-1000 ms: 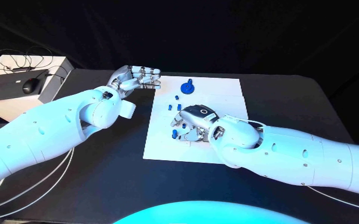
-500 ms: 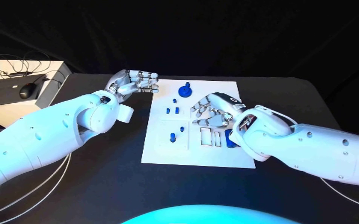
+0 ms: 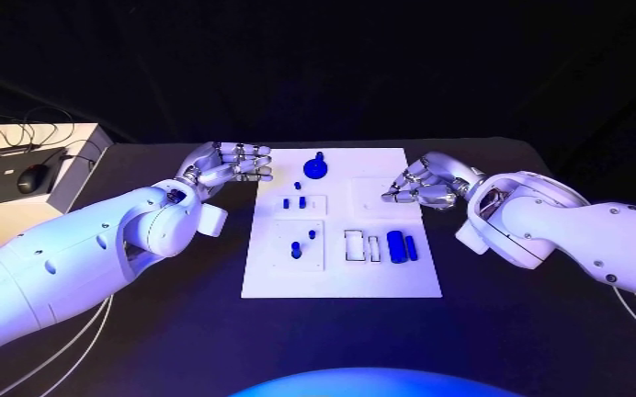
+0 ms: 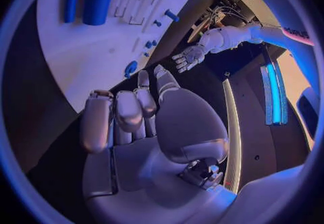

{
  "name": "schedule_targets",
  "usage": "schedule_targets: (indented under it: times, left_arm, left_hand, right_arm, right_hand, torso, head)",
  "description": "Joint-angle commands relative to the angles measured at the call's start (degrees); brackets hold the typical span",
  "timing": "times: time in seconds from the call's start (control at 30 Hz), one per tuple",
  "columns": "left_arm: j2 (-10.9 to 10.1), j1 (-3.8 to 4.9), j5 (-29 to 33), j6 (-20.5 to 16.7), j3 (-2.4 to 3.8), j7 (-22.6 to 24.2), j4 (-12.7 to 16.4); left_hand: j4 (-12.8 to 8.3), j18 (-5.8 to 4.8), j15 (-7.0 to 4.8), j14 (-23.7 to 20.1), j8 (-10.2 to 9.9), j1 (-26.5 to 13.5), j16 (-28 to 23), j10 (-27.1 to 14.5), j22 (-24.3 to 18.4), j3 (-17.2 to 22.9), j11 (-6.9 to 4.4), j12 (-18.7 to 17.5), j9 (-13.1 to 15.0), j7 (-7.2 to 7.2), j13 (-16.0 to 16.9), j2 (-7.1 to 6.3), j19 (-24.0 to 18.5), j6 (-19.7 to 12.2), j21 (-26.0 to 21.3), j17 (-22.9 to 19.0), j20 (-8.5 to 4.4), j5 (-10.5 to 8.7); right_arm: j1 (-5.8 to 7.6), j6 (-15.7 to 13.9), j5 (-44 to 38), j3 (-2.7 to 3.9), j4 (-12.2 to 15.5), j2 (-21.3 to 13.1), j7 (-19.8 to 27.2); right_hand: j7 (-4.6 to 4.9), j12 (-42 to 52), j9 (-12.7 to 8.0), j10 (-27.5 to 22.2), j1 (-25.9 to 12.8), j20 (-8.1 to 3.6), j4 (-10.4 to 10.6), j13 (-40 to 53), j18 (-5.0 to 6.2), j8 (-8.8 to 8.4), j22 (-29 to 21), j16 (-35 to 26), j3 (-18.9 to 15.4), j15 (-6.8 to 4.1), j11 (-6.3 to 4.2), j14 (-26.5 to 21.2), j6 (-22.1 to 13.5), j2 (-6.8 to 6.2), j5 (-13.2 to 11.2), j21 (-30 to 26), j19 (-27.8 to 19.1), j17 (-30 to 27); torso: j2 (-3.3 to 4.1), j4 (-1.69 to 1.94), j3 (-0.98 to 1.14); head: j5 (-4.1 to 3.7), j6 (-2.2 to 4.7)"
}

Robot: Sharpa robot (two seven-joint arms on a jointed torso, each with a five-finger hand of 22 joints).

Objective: Assemble the parts on the task board

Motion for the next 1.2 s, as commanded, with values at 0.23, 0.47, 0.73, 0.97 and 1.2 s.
schedule_targets:
  times: [0.23,0.47,0.73,0.97,1.2]
  left_arm:
    - [-0.34,-0.62,0.25,0.57,0.05,0.61,1.04]
    - [-0.43,-0.75,0.25,0.63,0.05,0.48,1.23]
    - [-0.45,-0.79,0.25,0.70,0.05,0.36,1.44]
    - [-0.56,-0.80,0.25,0.67,0.05,0.31,1.55]
    - [-0.55,-0.80,0.25,0.68,0.05,0.28,1.58]
  left_hand:
    - [0.10,-0.42,-0.03,-0.17,-0.02,-0.32,0.10,0.28,-0.12,0.48,0.01,-0.24,0.02,-0.12,-0.08,-0.44,-0.04,-0.17,0.15,0.10,-0.09,0.14]
    - [0.20,-0.43,-0.03,-0.16,-0.01,-0.41,0.11,0.31,-0.14,0.50,-0.01,-0.23,0.02,-0.14,-0.08,-0.44,-0.03,-0.15,0.15,0.12,-0.08,0.15]
    - [0.20,-0.43,-0.03,-0.16,-0.01,-0.41,0.11,0.31,-0.14,0.50,-0.01,-0.23,0.02,-0.14,-0.08,-0.44,-0.03,-0.15,0.15,0.12,-0.08,0.15]
    - [0.34,-0.44,-0.01,-0.21,-0.02,-0.47,0.09,0.31,-0.20,0.53,0.00,-0.24,0.02,-0.15,-0.08,-0.51,-0.04,-0.19,0.12,0.14,-0.06,0.15]
    - [0.34,-0.44,-0.01,-0.21,-0.02,-0.47,0.09,0.31,-0.20,0.53,0.00,-0.24,0.02,-0.15,-0.08,-0.51,-0.04,-0.19,0.12,0.14,-0.06,0.15]
  right_arm:
    - [0.42,16.88,-6.55,-0.33,2.81,-2.53,-21.56]
    - [0.36,17.96,-7.67,-0.80,3.97,-2.14,-25.76]
    - [0.12,17.28,-10.79,-1.17,4.05,-0.47,-27.25]
    - [-0.33,17.03,-12.87,-1.32,2.80,1.35,-27.58]
    - [-1.35,17.31,-15.18,-1.44,1.37,3.16,-27.73]
  right_hand:
    - [-0.32,-2.67,12.19,1.56,-4.31,0.01,7.08,3.06,0.19,-1.62,6.17,-0.87,0.78,-0.28,-0.21,1.21,-0.43,-2.02,-2.72,0.71,4.60,4.87]
    - [-1.03,-3.10,16.81,2.19,-5.52,-0.37,7.92,4.20,0.00,-1.30,6.29,-1.33,-4.72,-0.52,-0.65,1.49,0.12,-0.27,1.74,0.66,4.60,6.07]
    - [-1.79,-3.56,23.93,2.78,-6.42,-0.80,9.49,5.25,-0.15,-0.58,6.28,-1.72,-6.39,-0.92,-1.14,1.72,0.21,0.82,2.46,0.44,4.60,7.05]
    - [-1.81,-3.60,24.60,2.84,-6.52,-0.82,9.50,5.43,-0.15,-0.84,6.28,-1.81,-6.43,-0.95,-1.14,1.74,0.31,0.87,2.79,0.40,4.59,7.15]
    - [-1.80,-3.69,25.09,2.79,-6.61,-0.82,9.34,5.56,-0.13,-1.09,6.23,-1.89,-6.46,-0.95,-1.14,1.78,0.30,0.85,2.88,0.25,4.58,7.21]
  torso:
    - [-0.20,-0.10,-0.02]
    - [-0.17,-0.08,-0.09]
    - [-0.11,0.05,-0.17]
    - [-0.07,0.00,-0.13]
    - [-0.08,-0.01,-0.09]
  head:
    - [-1.03,-0.48]
    - [-1.16,-0.63]
    - [-1.12,-0.83]
    - [-1.03,-1.06]
    - [-1.02,-1.30]
